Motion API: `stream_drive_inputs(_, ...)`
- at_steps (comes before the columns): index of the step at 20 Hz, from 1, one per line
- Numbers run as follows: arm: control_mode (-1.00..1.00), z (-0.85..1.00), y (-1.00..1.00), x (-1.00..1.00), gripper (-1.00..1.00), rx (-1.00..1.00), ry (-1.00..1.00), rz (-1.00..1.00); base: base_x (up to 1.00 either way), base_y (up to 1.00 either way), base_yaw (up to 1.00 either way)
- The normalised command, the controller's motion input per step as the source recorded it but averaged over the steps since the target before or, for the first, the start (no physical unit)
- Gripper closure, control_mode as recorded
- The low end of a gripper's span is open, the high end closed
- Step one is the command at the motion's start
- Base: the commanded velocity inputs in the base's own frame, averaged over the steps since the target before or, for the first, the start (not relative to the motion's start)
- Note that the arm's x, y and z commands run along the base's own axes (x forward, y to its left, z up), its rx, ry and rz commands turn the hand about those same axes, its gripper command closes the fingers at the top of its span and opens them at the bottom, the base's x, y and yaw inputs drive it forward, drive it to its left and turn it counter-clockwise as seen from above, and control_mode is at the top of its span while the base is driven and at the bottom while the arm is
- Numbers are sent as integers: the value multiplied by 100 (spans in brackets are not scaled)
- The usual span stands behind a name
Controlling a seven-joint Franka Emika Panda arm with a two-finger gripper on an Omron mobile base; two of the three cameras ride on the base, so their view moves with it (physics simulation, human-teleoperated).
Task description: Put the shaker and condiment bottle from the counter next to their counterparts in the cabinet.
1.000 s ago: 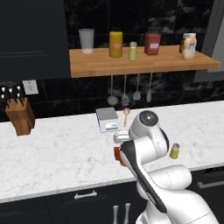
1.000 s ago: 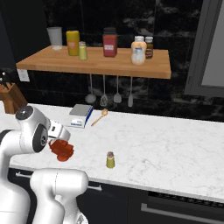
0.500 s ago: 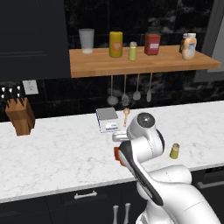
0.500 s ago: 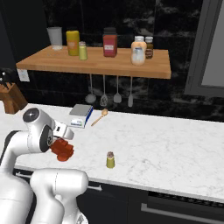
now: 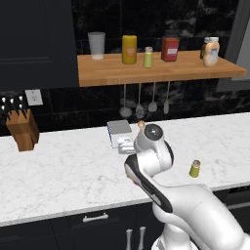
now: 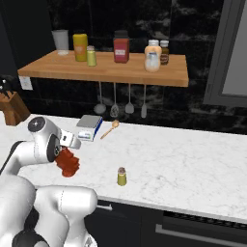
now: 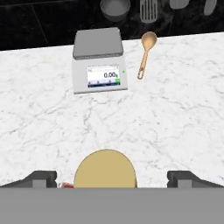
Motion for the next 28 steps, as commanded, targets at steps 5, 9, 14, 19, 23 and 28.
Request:
stream_drive_inputs(5, -100, -31, 22, 25, 100, 0, 0, 0, 0, 0, 0)
stream_drive_inputs(9, -100, -24, 24, 8, 100, -3, 6, 0, 0, 0, 0)
stream_drive_inputs(14, -100, 8, -7, 29, 100, 9, 3, 1, 0, 0, 0)
stream_drive_inputs(19, -100, 75, -14, 44, 100, 18, 0, 0, 0, 0, 0)
stream_drive_inputs(23, -100, 93, -5, 26, 100, 9, -1, 0, 0, 0, 0)
stream_drive_inputs(28, -100, 94, 0, 0, 100, 4, -11, 0, 0, 0, 0)
